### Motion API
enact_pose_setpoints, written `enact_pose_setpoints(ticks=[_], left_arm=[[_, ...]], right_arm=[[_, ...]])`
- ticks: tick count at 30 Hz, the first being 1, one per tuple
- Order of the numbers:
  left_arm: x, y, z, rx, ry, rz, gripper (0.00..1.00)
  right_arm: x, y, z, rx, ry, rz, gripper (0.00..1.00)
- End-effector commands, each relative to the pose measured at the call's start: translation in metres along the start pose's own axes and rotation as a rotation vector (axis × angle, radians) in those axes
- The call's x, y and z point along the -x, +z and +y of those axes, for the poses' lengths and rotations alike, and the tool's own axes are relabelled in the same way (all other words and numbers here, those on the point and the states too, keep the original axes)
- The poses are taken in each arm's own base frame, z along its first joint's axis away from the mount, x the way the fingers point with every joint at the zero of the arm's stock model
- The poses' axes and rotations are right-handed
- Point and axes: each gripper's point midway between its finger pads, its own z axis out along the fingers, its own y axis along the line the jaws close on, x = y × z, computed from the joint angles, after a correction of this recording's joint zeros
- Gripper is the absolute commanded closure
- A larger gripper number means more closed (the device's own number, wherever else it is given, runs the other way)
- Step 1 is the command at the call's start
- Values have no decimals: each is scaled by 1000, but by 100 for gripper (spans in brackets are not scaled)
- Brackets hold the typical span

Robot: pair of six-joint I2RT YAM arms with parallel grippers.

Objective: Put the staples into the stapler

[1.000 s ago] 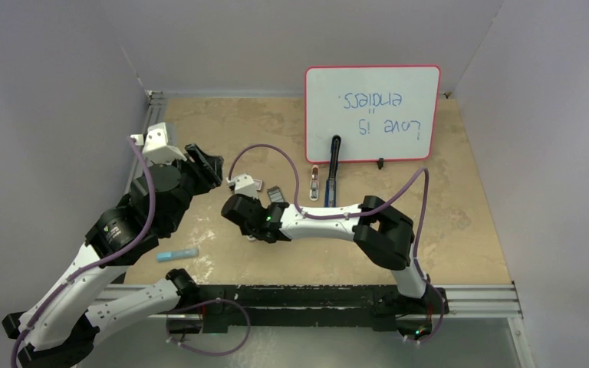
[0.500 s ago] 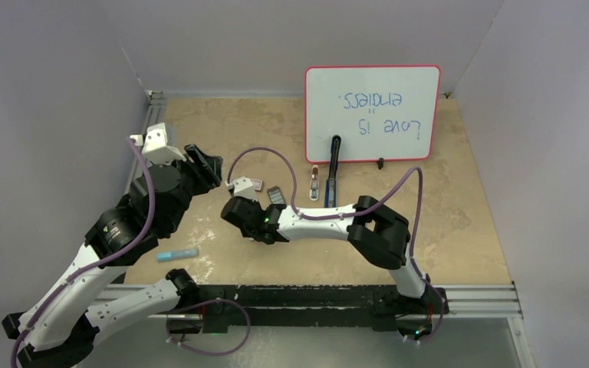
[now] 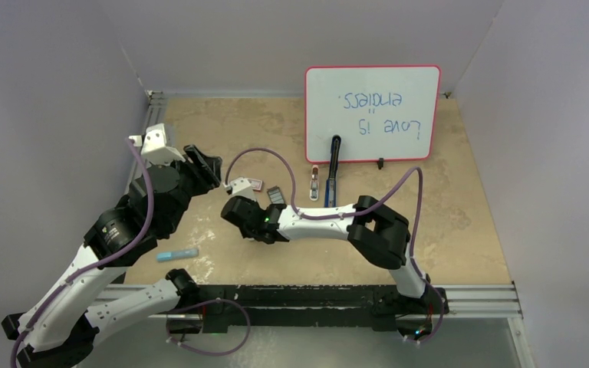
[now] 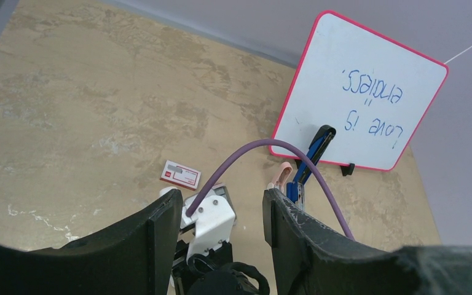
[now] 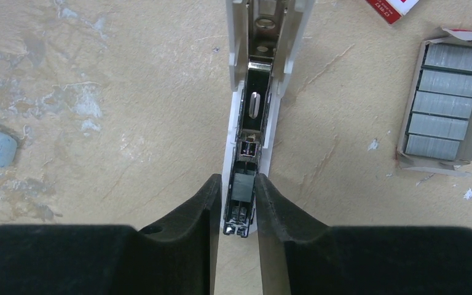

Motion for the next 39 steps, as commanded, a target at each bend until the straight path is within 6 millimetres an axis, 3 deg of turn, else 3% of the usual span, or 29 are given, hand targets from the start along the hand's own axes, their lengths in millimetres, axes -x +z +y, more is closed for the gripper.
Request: enact_pose_setpoints(ticks=[1, 7, 12, 20, 21, 25, 28, 36, 39], left_arm=[[5, -2, -1, -6, -14, -18, 49], [5, -2, -1, -6, -13, -18, 49], [6, -2, -2, -7, -15, -19, 49], [15, -7, -7, -31, -32, -30, 49], [17, -8, -7, -34, -33, -32, 49], [17, -12, -5, -30, -44, -22, 49], [11, -13, -1, -15, -53, 4, 49], [17, -22, 7, 4, -90, -7, 49], [19, -24, 8, 3, -94, -11, 49]], right_arm=[[12, -14, 9, 48, -4, -21, 69], [33, -22, 9, 36, 32, -73, 64], [49, -28, 8, 23, 57, -122, 68], [72, -36, -7, 8, 159, -175, 65], [76, -38, -7, 20, 165, -179, 63], [86, -44, -4, 80, 170, -187, 37], [95, -44, -1, 106, 170, -202, 27], [142, -24, -5, 95, 183, -269, 22], [149, -13, -3, 88, 157, -272, 24]])
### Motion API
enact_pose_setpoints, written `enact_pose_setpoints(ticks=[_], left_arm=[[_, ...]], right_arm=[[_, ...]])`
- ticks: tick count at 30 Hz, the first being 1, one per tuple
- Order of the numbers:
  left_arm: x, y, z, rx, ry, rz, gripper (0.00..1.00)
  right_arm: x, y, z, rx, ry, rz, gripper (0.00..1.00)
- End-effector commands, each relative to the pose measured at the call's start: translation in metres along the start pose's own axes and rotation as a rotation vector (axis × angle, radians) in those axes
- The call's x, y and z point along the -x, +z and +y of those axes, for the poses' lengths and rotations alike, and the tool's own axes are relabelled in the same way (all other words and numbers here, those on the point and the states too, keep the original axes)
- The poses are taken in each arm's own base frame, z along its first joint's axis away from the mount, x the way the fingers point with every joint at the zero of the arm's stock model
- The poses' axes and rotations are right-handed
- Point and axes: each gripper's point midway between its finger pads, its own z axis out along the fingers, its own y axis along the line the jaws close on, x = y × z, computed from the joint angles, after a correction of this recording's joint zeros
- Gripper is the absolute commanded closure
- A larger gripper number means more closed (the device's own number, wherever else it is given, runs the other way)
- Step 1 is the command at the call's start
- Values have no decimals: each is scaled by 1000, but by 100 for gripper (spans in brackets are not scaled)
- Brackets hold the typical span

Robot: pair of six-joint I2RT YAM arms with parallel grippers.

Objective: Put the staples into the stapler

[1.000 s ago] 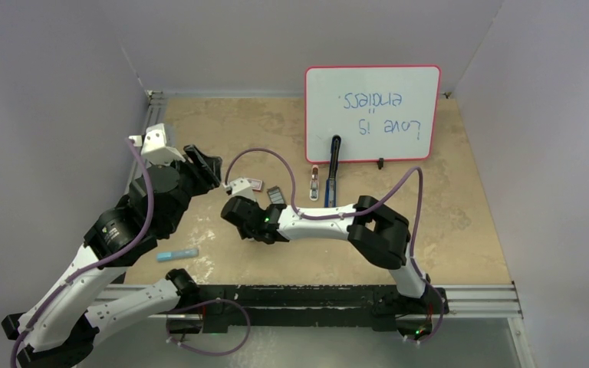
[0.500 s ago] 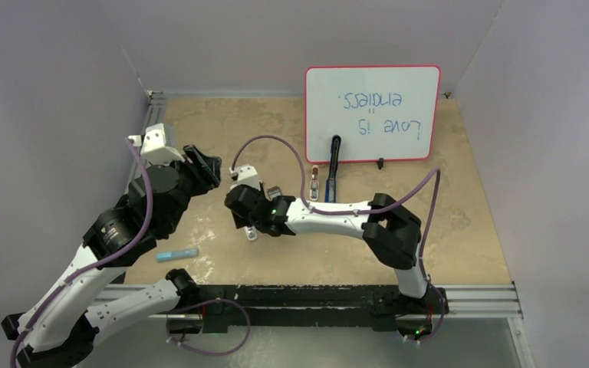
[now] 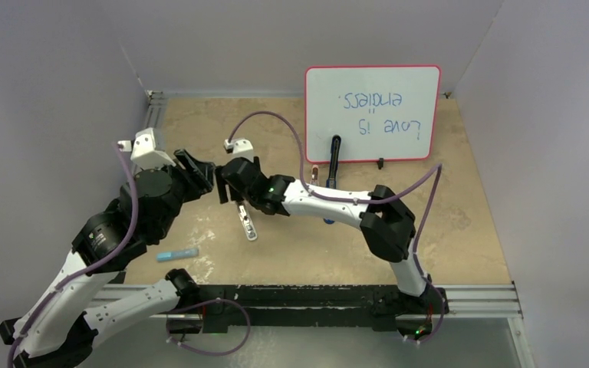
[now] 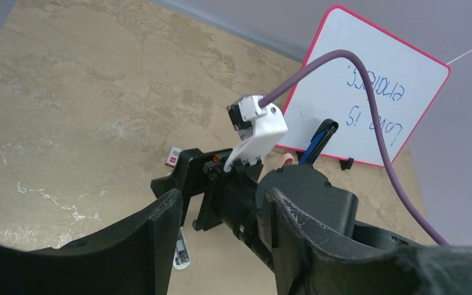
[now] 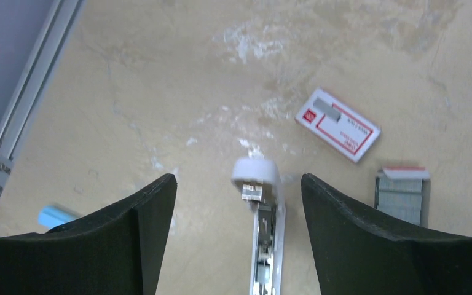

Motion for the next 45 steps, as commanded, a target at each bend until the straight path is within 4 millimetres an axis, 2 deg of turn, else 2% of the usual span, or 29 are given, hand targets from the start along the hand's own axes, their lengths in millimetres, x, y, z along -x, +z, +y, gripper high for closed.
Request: enact_pose_setpoints(ticks=[1, 9, 14, 18, 21, 26, 29, 33, 40, 45], left_arm=[[19, -12, -2, -21, -56, -39, 49], [-5, -10, 7, 6, -71, 28, 49], [-19, -9, 9, 12, -79, 67, 49], [-36, -7, 13, 28, -99, 121, 49], [-60, -6, 16, 42, -137, 191, 49], [-105, -3, 21, 71, -210, 313, 50], [-133, 1, 26, 96, -240, 379, 53], [-179, 8, 34, 125, -267, 474, 61], [-249, 24, 33, 81, -274, 619, 67], [-270, 41, 25, 35, -241, 679, 68]], right_arm=[[28, 13, 10, 21, -24, -54, 25], [8, 28, 4, -12, -50, 2, 41], [1, 30, 5, 2, -56, 22, 57], [3, 29, -3, -36, -53, 12, 69], [10, 26, -11, -67, -52, -7, 73], [29, 15, -28, -97, -59, -48, 73], [33, 10, -34, -106, -73, -58, 73], [28, 10, -44, -134, -91, -54, 73], [25, 8, -45, -119, -91, -53, 73], [22, 7, -45, -107, -89, -45, 74]])
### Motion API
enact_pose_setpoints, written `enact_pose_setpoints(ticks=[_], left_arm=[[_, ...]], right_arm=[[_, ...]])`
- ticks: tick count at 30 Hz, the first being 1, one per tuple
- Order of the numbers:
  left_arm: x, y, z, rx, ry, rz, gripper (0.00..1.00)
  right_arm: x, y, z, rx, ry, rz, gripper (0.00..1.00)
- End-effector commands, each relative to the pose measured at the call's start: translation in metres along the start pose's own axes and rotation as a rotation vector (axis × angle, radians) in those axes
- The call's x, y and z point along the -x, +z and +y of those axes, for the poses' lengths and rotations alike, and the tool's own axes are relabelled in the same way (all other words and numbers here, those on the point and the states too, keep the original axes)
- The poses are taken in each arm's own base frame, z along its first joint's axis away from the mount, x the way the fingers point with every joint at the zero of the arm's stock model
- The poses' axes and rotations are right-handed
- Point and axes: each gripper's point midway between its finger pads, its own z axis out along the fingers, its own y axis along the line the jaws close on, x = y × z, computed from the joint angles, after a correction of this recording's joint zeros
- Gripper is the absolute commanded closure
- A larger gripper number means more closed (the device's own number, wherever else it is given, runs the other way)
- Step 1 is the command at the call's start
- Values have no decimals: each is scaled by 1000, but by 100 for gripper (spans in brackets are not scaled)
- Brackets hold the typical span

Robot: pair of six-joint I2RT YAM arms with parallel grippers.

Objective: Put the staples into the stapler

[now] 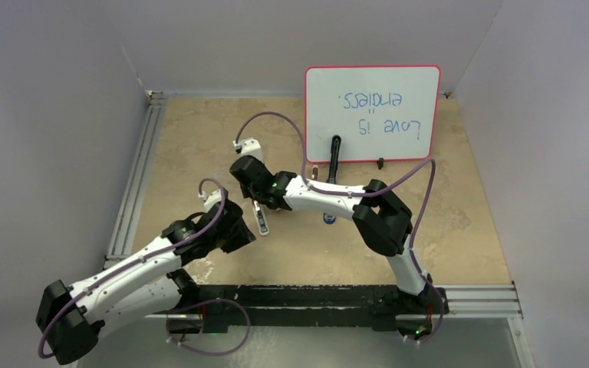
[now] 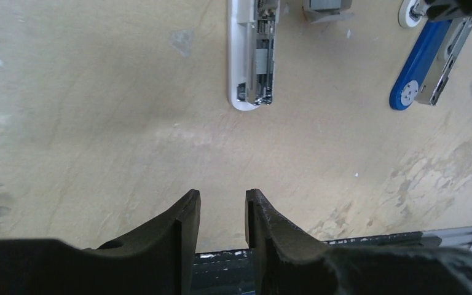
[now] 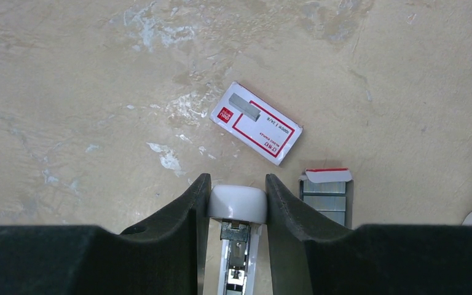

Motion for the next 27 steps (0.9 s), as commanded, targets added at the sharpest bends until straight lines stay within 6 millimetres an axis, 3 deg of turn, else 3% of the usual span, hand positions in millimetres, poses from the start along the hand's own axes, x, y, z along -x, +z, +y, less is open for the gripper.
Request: enact_pose_setpoints(ticks=[1, 6, 17, 27], left_arm=[[5, 15, -40, -165, -7, 46, 68], [19, 34, -46, -287, -79, 137, 72], [14, 64, -16, -206, -127, 164, 86], [13, 80, -13, -198, -116, 166, 86]], right_arm=[[35, -24, 5, 37, 30, -85, 74], [34, -25, 6, 49, 38, -81, 74], [33, -26, 9, 66, 46, -75, 75], [35, -27, 13, 85, 51, -71, 75]])
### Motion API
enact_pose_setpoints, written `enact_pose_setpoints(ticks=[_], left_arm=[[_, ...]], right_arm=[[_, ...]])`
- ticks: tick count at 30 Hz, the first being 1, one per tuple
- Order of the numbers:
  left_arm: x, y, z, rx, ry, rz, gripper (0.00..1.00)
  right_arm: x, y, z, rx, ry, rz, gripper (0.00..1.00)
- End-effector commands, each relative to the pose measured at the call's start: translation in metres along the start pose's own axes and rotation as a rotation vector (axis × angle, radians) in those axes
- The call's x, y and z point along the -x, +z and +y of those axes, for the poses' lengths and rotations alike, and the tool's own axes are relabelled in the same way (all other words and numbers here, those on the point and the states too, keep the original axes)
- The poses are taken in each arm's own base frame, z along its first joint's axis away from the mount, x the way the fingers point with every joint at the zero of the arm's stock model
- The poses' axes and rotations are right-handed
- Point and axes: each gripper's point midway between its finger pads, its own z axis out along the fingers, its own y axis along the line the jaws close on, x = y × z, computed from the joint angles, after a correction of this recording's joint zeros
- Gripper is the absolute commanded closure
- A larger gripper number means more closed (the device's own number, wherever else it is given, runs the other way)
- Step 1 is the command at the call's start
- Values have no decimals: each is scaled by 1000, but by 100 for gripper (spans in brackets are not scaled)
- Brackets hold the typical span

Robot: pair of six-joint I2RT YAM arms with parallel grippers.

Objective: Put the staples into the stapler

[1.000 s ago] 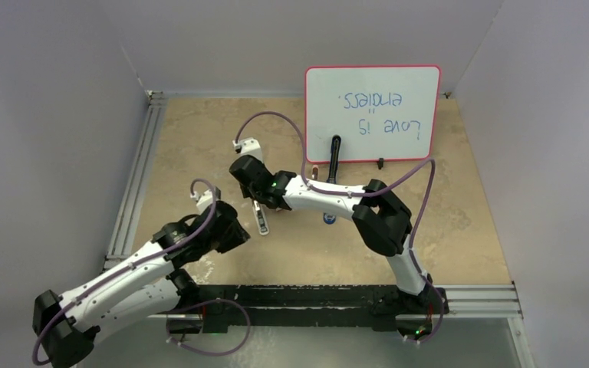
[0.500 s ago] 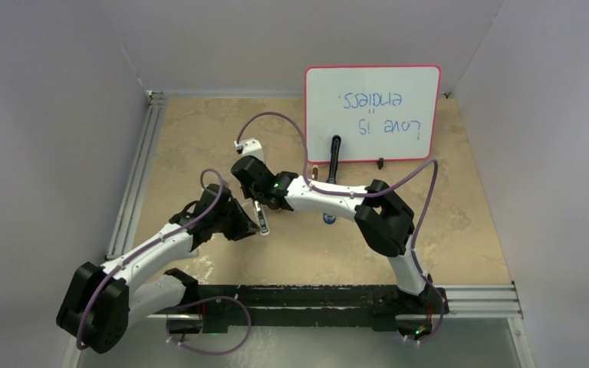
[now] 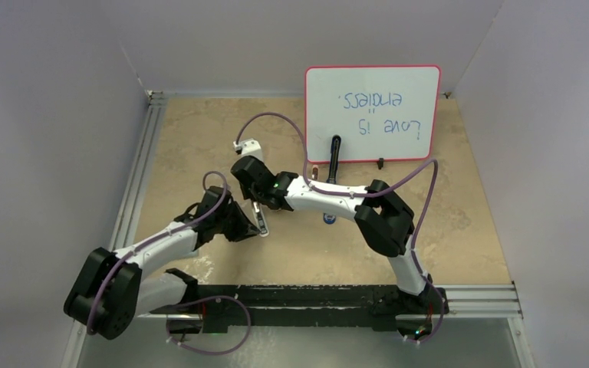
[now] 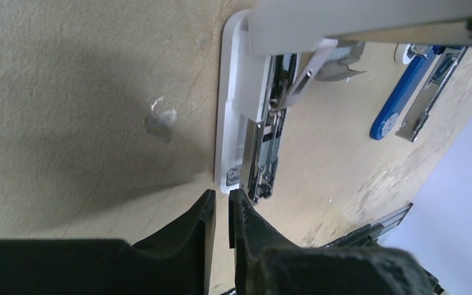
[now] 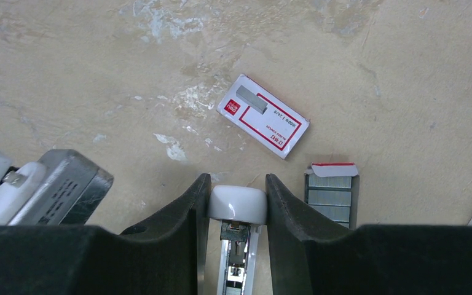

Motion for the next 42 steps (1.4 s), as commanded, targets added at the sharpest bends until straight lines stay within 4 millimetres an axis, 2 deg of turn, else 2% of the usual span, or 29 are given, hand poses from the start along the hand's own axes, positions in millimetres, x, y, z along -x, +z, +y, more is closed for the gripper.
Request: enact_pose_setpoints(ticks=[1, 10, 21, 24, 42], left_arm=[[9, 8, -9, -44, 38, -18, 86], [7, 17, 1, -19, -6, 17, 90], [5, 25, 13, -7, -74, 70, 91], [5, 26, 13, -5, -73, 76, 91], [8, 29, 24, 38, -95, 77, 90]], right_arm=[[37, -23, 11, 55, 48, -82, 75], [35, -27, 10, 54, 60, -78, 79], [4, -46, 13, 79, 72, -20, 84], [-9, -45, 11, 71, 75, 5, 84], [-55, -50, 4, -34, 75, 31, 85]])
